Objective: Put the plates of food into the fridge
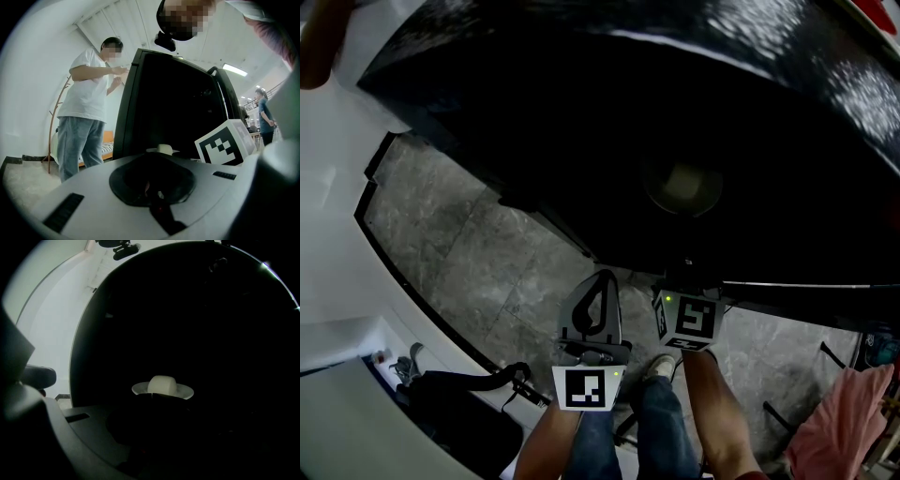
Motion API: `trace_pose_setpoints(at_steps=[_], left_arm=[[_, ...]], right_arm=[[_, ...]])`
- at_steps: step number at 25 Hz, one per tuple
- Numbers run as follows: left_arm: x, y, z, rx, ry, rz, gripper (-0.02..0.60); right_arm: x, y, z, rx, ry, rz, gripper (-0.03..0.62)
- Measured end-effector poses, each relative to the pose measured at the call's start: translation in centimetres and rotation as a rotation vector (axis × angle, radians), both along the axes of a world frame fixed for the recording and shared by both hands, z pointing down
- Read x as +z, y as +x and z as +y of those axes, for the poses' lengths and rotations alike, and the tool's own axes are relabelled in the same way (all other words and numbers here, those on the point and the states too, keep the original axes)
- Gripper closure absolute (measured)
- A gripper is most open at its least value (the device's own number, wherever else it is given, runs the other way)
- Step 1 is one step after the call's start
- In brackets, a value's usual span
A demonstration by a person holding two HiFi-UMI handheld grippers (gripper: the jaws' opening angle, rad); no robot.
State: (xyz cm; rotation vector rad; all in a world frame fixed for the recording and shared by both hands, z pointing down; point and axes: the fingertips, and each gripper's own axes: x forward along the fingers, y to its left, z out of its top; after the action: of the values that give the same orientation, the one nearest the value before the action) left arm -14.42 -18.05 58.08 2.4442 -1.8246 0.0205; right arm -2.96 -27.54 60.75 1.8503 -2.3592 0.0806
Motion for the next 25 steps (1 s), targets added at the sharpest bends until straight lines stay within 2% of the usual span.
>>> trace_pose_setpoints(at_steps=[6,22,25], left_arm=[[0.3,0.0,-0.2,-0.003,-0.016,0.003,0.575],[-0.5,-0.2,-0.6,-0.013,0.009,0.014,0.575],[-0.3,-0.1,-0.4,-0.011,-0.010,0.016,0.575]], right_arm=[[0.2,0.0,-1.4,-0.006,-0.010,0.035,0.582],[-0.3,-0.1,-2.2,0.018,0.003,0.022,0.582],[-0.3,-0.2,-2.1,0.013,0.001,0.015,0.582]])
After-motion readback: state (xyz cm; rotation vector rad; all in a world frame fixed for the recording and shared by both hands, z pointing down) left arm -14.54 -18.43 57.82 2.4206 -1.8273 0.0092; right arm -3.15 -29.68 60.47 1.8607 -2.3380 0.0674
